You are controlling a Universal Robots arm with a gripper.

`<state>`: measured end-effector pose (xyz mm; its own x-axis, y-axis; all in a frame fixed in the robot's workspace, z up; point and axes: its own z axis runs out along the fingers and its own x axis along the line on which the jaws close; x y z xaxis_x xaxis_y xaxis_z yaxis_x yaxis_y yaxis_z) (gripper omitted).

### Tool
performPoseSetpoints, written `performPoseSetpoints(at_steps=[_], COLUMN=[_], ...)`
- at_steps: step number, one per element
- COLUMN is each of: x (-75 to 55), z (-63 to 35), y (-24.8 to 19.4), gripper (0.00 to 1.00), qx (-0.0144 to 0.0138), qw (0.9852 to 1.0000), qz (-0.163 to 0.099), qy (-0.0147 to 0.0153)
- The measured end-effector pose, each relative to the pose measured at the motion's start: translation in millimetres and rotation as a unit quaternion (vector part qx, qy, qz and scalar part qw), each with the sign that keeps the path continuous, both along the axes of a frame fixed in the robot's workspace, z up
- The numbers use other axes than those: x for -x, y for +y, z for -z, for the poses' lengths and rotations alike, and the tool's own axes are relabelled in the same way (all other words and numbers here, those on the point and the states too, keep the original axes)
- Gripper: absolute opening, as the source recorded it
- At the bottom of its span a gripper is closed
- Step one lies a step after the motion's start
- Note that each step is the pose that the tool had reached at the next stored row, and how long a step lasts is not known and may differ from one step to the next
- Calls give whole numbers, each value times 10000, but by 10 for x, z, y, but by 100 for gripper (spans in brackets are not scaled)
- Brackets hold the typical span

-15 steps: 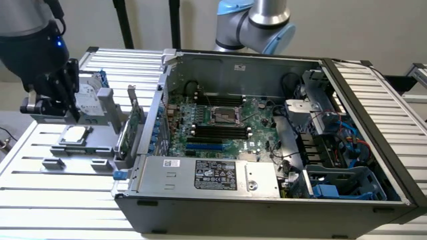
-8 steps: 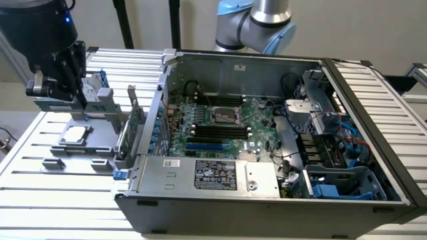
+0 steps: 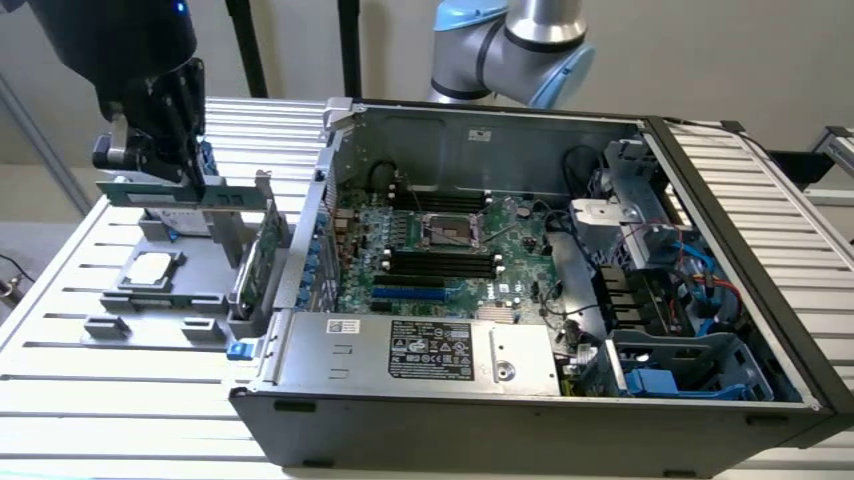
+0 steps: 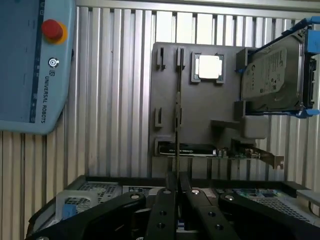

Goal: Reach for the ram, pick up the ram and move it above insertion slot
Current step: 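Pick up the ram and move it above insertion slot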

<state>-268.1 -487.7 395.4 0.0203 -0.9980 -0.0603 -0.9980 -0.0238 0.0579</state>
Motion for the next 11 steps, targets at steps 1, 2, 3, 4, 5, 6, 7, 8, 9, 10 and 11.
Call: performPoseSetpoints(at_steps=[1, 2, 3, 4, 5, 6, 7, 8, 9, 10, 11], x=[-45, -90, -135, -180, -227, -274, -319, -364, -409, -452, -501], z=[0, 0, 0, 0, 0, 0, 0, 0, 0, 0, 0], y=[0, 0, 0, 1, 1, 1, 1, 1, 2, 3, 3], gripper=[13, 13, 13, 13, 13, 13, 13, 13, 13, 13, 13], qx=[-1, -1, -1, -1, -1, -1, -1, -1, -1, -1, -1], qw=[10000, 10000, 10000, 10000, 10000, 10000, 10000, 10000, 10000, 10000, 10000], qz=[0, -1, -1, -1, -1, -1, -1, -2, -1, -1, -1], qy=[0, 1, 1, 1, 1, 2, 2, 2, 2, 2, 2])
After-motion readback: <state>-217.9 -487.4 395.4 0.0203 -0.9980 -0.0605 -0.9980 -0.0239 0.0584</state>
